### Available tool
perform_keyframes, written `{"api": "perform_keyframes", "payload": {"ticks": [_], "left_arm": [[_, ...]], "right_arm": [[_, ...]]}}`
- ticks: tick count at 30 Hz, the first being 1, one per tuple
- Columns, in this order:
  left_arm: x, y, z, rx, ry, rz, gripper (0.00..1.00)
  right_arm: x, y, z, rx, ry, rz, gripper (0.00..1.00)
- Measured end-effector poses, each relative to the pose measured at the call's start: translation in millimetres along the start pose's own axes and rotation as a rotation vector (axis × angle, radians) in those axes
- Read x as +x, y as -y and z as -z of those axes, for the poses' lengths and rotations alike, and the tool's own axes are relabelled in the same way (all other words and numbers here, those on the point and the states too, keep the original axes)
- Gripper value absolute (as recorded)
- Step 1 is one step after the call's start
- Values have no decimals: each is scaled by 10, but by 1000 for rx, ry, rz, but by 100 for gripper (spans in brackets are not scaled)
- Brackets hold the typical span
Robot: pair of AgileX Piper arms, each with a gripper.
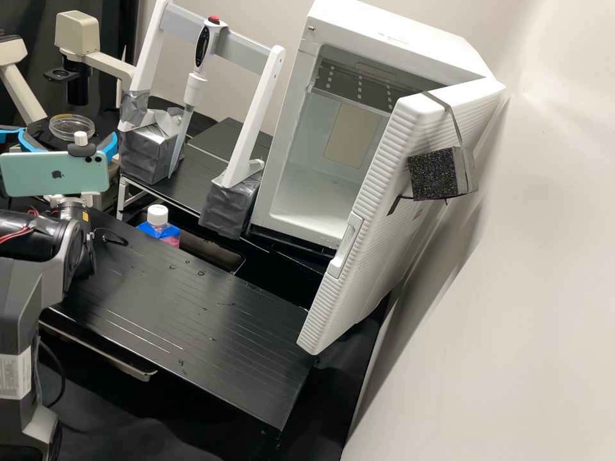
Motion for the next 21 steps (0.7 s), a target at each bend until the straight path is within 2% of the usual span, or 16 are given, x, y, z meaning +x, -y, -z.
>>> {"api": "perform_keyframes", "payload": {"ticks": [4,10,14,19,20,21], "left_arm": [[0,0,0,0,0,0,100],[0,0,0,0,0,0,100],[0,0,0,0,0,0,100],[0,0,0,0,0,0,100],[0,0,0,0,0,0,100],[0,0,0,0,0,0,100]], "right_arm": [[-402,-128,38,-18,73,-33,100],[-821,-310,19,-36,200,-165,100],[-1073,-382,-43,-22,327,-266,100],[-1255,-452,-109,-15,401,-325,100],[-1279,-473,-135,-9,414,-337,100],[-1311,-497,-166,14,427,-355,100]]}}
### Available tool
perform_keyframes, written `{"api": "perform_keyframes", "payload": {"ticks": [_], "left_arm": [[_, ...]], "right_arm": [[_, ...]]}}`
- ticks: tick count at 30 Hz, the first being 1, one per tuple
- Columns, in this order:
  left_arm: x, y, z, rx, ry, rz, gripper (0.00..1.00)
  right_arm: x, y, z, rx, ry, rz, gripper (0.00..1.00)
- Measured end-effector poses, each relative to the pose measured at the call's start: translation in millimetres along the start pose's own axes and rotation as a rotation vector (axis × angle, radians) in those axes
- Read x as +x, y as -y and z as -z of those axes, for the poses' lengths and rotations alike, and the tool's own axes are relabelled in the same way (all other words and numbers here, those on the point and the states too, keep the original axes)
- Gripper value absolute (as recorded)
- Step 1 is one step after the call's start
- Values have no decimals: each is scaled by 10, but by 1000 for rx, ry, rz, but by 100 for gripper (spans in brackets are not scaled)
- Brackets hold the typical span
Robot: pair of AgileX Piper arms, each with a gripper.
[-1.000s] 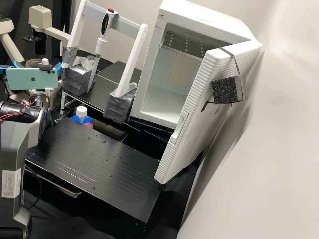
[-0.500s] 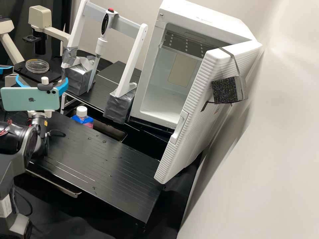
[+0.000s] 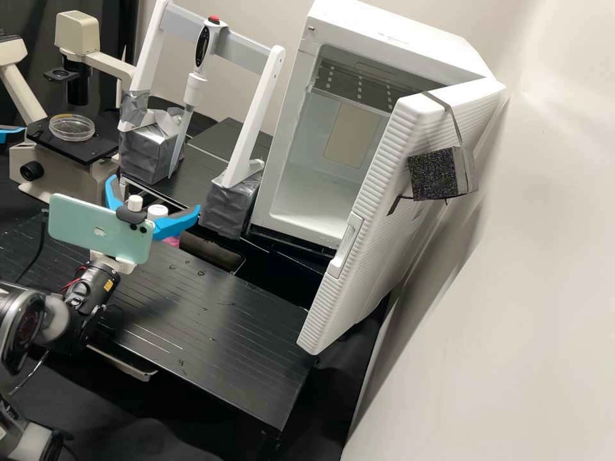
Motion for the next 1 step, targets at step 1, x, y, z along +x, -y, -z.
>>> {"api": "perform_keyframes", "payload": {"ticks": [1], "left_arm": [[0,0,0,0,0,0,100]], "right_arm": [[4,-18,-36,16,17,-8,100]]}}
